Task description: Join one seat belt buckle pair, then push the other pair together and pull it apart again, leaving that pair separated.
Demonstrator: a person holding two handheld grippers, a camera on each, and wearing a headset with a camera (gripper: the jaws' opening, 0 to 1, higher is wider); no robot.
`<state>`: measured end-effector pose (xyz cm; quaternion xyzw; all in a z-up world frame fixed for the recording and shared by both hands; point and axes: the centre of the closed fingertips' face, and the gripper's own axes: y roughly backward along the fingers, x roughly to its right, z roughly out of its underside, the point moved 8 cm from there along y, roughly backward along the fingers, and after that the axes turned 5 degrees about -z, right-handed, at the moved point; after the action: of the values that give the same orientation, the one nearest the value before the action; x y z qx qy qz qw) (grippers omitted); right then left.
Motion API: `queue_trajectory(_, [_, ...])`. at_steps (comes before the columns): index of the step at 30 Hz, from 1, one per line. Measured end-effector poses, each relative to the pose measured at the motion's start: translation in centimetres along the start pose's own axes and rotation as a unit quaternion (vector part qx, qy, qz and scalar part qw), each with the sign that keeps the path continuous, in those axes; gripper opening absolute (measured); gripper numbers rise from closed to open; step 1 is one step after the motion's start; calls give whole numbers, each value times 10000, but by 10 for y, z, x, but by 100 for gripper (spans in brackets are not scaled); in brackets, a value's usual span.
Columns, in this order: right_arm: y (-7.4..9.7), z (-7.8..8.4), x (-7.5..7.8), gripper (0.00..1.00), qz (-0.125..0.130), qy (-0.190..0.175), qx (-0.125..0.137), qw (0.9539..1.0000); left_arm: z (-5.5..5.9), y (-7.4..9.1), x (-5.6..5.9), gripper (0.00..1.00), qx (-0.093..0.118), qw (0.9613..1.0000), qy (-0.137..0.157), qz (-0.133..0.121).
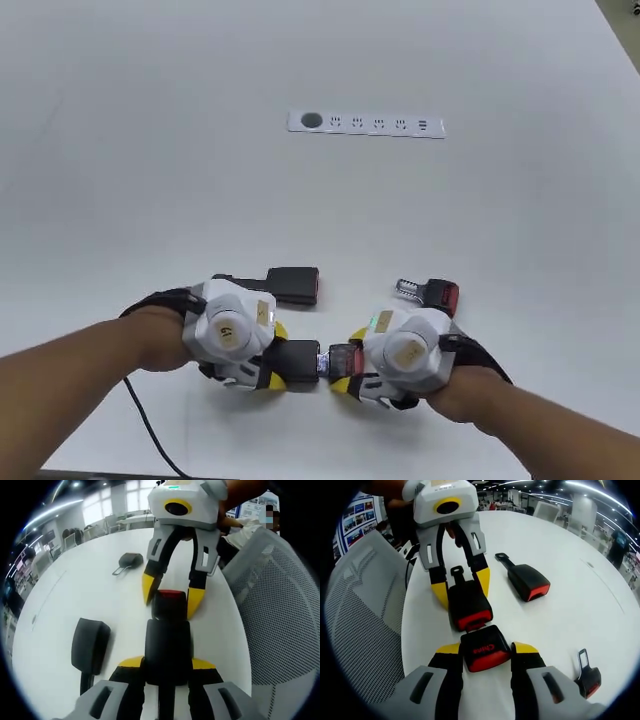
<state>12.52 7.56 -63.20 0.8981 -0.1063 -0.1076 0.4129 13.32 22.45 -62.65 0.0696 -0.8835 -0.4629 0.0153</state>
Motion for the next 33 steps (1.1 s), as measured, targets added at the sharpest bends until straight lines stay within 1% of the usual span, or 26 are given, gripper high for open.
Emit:
queue_trajectory(3, [0,-1,-1,36,8,-1,1,10000,0,0,0,34,-5,10000,-5,9])
queue_trajectory(6, [-1,-2,-3,36,41,-44,70,10000,0,0,-1,33,-34,10000,-43,36])
queue_trajectory(7, [-2,-4,-4,36,44,-71,66,9999,2,0,-1,34,-90,9999,-26,80])
queue_trajectory(8, [-3,-5,-2,36,47,43,92,9999,2,-1,-2,34,-38,9999,-34,86])
queue_trajectory(9, [-2,-3,-3,36,54,-50,11,10000,3,-1,-2,34,-55,9999,-48,102])
queue_trajectory(15, [-1,-3,-4,36,87,-71,33,9999,5,0,-3,34,-13,10000,-17,83])
queue_trajectory(22, [-4,-2,-3,36,87,-9,32,10000,4,0,-6,34,-21,9999,-37,91])
queue_trajectory(27, [-3,-2,-2,36,16,75,6,10000,4,0,-7,34,13,9999,-64,119])
queue_trajectory(29, [-2,-1,-1,36,1,73,45,10000,5,0,-7,34,25,9999,-80,138])
queue_trajectory(31, [-2,1,-2,36,0,54,96,9999,5,1,-7,34,66,9998,-112,139])
queue_trajectory(33, [-3,0,-2,36,-17,139,82,9999,7,1,-7,34,151,9997,-99,139])
